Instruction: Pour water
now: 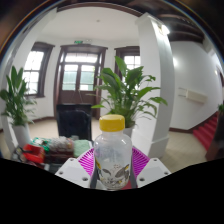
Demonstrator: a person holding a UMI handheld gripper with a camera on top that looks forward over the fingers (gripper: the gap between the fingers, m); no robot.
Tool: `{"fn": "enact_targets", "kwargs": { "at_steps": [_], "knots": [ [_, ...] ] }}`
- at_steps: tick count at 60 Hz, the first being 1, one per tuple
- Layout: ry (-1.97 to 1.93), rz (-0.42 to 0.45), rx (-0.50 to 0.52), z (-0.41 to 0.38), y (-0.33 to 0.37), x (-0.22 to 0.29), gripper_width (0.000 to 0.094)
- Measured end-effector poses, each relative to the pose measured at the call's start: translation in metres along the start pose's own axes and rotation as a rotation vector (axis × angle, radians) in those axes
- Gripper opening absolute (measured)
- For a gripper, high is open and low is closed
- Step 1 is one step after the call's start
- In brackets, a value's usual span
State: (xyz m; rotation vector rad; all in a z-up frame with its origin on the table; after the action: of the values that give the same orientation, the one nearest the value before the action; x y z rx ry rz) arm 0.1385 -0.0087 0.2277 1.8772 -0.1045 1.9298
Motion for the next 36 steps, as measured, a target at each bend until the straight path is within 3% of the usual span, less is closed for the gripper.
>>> {"fn": "enact_targets", "kwargs": {
  "at_steps": [12,27,36],
  "knots": [
    [0.091,-0.088,-0.114,0.056,-0.059,-0.049,0.0461],
    [-0.045,-0.112,-0.052,0.071,-0.093,-0.107,0.0482],
    [-0.146,-0.019,-0.022,0.073,-0.09,-0.116,0.0479]
  ]
}}
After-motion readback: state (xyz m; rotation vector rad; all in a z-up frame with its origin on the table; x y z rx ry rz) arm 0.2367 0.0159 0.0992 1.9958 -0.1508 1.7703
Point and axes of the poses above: the point between the fingertips, and its own axes, seen from behind it with the camera up: z to the right, x up, y backward, against the way the camera looks, the point moved 10 cm from there along y, backward, against the way the camera looks, and after that the axes turned 3 degrees about -z, right-handed, at the moved point
